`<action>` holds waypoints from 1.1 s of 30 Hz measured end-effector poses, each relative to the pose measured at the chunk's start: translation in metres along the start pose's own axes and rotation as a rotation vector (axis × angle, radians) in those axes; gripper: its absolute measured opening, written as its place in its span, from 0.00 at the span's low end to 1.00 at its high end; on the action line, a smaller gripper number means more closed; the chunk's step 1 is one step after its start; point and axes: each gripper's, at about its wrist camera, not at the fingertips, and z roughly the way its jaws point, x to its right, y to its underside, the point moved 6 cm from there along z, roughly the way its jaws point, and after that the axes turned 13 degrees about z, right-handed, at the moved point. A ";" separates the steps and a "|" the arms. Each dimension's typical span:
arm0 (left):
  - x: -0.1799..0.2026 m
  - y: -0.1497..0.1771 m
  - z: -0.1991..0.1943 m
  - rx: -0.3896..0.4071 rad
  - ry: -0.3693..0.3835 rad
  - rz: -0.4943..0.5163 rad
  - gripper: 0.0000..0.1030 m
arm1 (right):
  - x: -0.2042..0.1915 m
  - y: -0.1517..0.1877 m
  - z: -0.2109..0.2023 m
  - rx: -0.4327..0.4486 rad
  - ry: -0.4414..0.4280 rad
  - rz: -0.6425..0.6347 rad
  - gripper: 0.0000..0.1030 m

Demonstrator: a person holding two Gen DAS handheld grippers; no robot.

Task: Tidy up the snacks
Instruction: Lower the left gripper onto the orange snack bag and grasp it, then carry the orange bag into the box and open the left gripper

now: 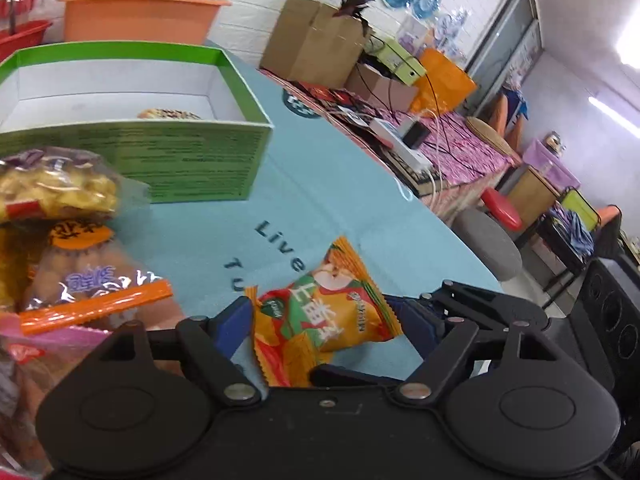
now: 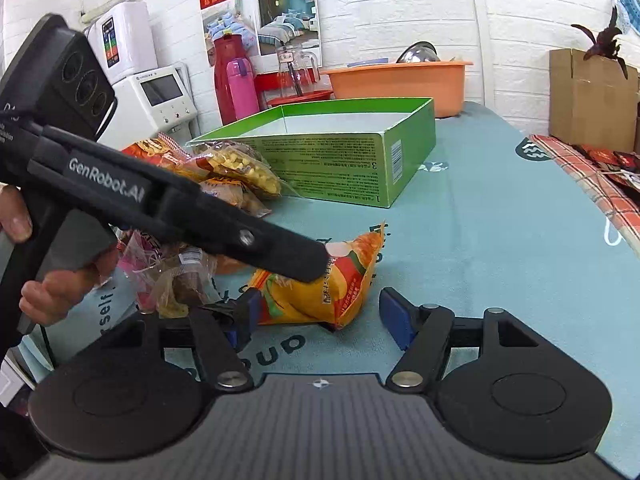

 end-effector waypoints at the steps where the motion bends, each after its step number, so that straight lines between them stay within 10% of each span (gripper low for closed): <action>1: 0.003 0.001 0.004 -0.014 0.004 0.009 1.00 | -0.001 0.001 -0.002 -0.002 0.002 -0.020 1.00; 9: 0.015 -0.002 0.027 -0.002 0.035 0.038 1.00 | 0.011 0.005 -0.012 0.027 0.066 -0.027 1.00; 14: 0.009 -0.003 0.018 0.040 0.015 -0.007 0.70 | 0.008 -0.004 -0.010 0.058 0.102 -0.020 0.85; 24: -0.020 -0.067 -0.042 0.237 -0.091 -0.006 0.72 | -0.023 -0.075 -0.004 0.253 0.035 -0.144 0.73; 33: -0.089 -0.100 -0.026 0.230 -0.133 -0.108 0.72 | -0.024 -0.122 0.060 0.250 -0.010 -0.077 0.74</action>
